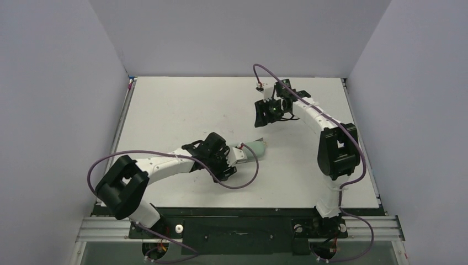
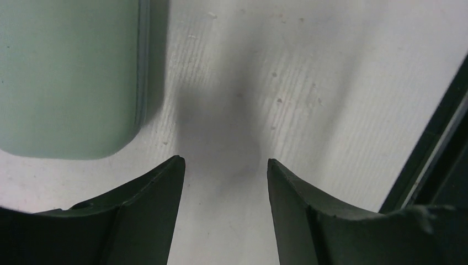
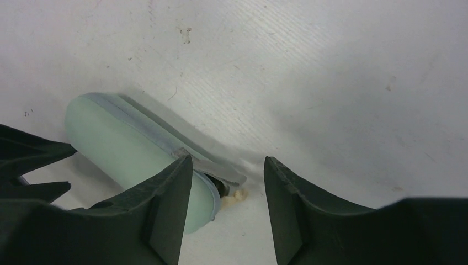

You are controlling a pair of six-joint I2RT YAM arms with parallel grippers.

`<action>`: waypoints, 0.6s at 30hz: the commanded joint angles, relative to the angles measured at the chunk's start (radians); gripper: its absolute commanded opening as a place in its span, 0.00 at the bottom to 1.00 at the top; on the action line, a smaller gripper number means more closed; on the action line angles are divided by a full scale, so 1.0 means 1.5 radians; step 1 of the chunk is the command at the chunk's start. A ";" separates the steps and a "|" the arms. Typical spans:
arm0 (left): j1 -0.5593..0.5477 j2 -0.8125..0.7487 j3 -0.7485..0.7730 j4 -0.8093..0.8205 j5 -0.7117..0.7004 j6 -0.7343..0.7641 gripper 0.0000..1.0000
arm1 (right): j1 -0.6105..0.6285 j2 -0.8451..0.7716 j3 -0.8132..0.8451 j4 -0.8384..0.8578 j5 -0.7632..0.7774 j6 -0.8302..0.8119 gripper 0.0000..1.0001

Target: Open the umbrella

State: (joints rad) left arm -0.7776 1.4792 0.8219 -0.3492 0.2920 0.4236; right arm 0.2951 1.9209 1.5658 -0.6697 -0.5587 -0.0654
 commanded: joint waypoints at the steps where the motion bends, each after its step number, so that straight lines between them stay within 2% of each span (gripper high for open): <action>1: 0.025 0.072 0.060 0.056 -0.014 -0.097 0.54 | 0.012 0.037 -0.014 0.052 -0.045 0.020 0.45; 5: 0.096 0.113 0.091 0.085 0.014 -0.189 0.54 | 0.016 0.045 -0.050 0.053 -0.095 0.031 0.41; 10: 0.180 0.172 0.142 0.118 0.017 -0.274 0.56 | 0.025 -0.001 -0.146 0.055 -0.133 0.029 0.39; 18: 0.189 0.252 0.220 0.133 0.032 -0.322 0.62 | 0.077 -0.077 -0.260 0.088 -0.144 0.029 0.47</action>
State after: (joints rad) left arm -0.4892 1.8091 1.0828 -0.2081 0.3019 0.0132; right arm 0.3641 1.9202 1.2144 -0.5957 -0.7322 -0.0154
